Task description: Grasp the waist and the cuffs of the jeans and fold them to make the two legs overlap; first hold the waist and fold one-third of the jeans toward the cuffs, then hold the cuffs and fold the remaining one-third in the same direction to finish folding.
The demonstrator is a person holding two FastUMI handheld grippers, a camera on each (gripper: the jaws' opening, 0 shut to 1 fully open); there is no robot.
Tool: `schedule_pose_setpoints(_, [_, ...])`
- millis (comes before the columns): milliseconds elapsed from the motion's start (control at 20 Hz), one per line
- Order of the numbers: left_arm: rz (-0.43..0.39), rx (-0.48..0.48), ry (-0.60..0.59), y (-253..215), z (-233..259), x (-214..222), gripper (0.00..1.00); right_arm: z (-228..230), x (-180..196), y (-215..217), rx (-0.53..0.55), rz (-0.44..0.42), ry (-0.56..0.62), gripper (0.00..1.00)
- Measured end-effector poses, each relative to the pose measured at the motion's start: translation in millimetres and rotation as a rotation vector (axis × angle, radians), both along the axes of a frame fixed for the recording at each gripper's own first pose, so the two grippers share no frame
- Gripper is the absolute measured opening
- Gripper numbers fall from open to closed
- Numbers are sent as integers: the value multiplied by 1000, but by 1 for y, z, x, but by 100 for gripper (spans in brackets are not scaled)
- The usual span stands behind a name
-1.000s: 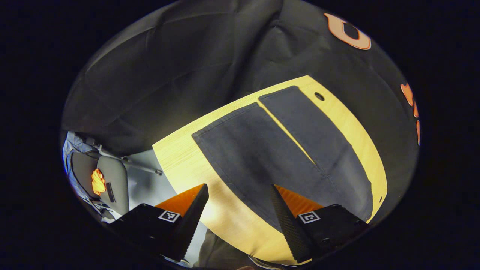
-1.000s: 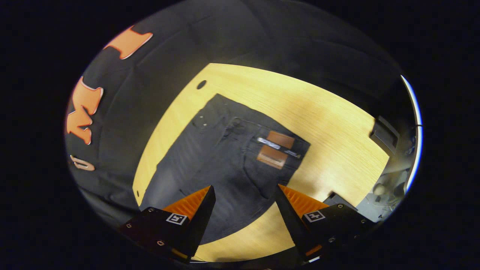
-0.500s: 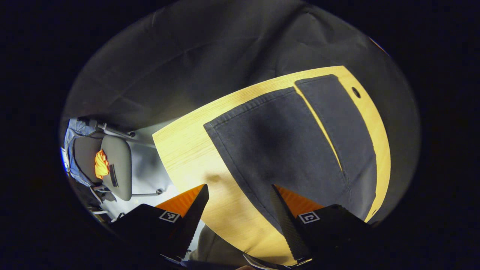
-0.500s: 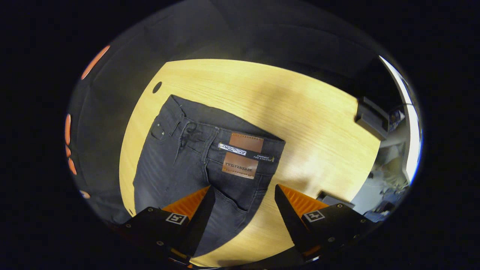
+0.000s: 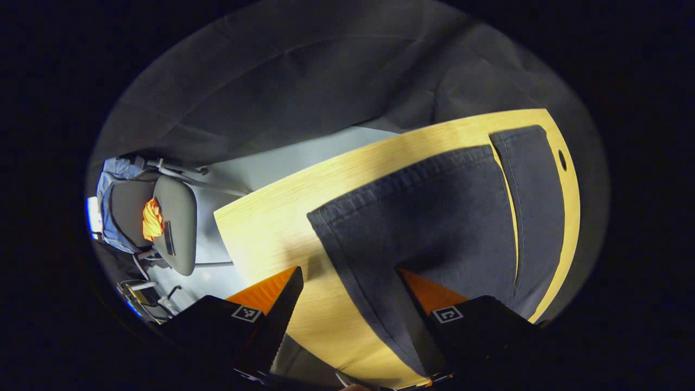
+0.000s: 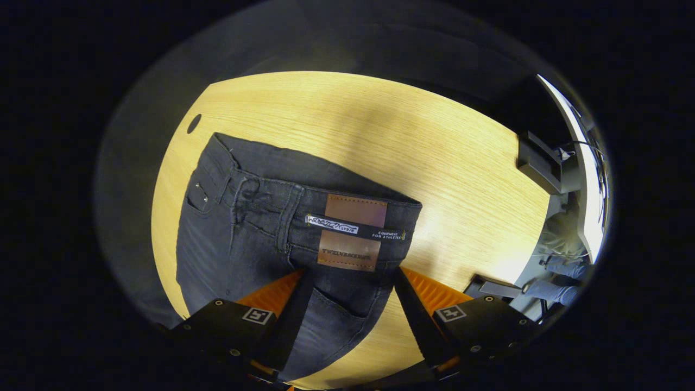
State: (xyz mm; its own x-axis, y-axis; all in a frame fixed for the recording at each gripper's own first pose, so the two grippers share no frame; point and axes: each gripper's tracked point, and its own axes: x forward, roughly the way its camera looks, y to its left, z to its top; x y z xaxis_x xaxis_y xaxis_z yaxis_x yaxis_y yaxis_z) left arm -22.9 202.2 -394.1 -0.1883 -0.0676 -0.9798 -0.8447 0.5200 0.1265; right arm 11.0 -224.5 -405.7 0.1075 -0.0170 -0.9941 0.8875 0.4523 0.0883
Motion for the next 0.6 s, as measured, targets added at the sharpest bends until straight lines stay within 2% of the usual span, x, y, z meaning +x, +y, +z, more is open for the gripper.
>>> schedule_pose_setpoints(200, [6,35,-21,3,-2,9,96,-4,0,-4,-60,7,75,87])
schedule_pose_setpoints(300, [-52,63,-68,4,-2,20,88,-2,1,-3,-90,63,43,78])
schedule_pose_setpoints(350, [-74,80,-99,6,-4,29,61,-2,-2,-6,-106,67,40,63])
schedule_pose_setpoints(450, [-62,69,-133,4,-7,35,7,-2,2,-1,-45,85,-33,34])
schedule_pose_setpoints(500, [-65,54,-193,2,-3,39,7,0,3,2,0,97,-77,34])
schedule_pose_setpoints(550, [-51,31,-231,-1,-6,42,2,-2,7,-5,30,35,-139,34])
schedule_pose_setpoints(600, [-41,18,-265,-1,-3,43,1,16,8,-2,92,-31,-179,19])
